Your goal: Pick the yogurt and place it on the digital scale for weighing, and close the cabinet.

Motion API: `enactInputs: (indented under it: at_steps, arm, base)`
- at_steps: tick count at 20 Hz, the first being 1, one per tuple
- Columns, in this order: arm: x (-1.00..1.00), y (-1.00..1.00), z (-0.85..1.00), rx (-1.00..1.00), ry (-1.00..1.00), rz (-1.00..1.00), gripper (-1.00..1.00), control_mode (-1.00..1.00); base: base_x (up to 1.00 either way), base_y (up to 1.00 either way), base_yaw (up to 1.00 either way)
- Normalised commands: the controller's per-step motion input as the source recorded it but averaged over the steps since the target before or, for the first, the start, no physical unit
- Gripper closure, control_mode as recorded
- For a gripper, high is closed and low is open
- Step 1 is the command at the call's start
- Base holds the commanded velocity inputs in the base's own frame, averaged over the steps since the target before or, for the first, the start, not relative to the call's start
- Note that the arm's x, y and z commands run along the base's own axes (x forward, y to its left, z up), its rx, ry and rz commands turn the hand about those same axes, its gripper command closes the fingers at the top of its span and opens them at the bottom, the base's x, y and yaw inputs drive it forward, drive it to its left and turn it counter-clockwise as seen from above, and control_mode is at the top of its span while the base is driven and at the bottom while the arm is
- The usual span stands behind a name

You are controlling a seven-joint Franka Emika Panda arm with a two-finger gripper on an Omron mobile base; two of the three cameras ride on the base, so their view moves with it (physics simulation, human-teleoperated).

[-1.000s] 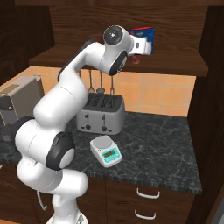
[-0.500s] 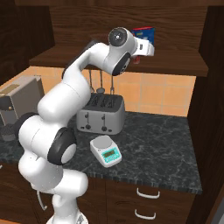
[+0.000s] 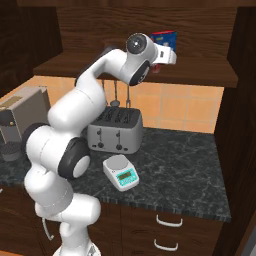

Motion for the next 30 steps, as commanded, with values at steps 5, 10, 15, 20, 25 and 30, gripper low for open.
enactInputs:
  at_steps: [5, 10, 15, 20, 25, 30]
  arm:
    - [0.16, -0.02, -0.03, 0.00, 0.00, 0.00, 1.00, -1.00]
    - [0.22, -0.05, -0.06, 0.00, 0.00, 0.00, 1.00, -1.00]
    - [-0.04, -0.02, 0.00, 0.00, -0.02, 0.00, 1.00, -1.00]
    - [-0.91, 0.05, 0.00, 0.00, -0.36, 0.00, 1.00, -1.00]
    - [-1.00, 0.53, -0.15, 0.02, -0.41, 0.00, 1.00, -1.00]
    - [-1.00, 0.00, 0.01, 0.16, -0.04, 0.08, 1.00, -1.00]
  base:
    - [0.00, 0.00, 0.00]
    - [0.00, 0.00, 0.00]
    - [0.00, 0.00, 0.00]
    - [0.00, 0.00, 0.00]
    - [0.00, 0.00, 0.00]
    - [0.00, 0.00, 0.00]
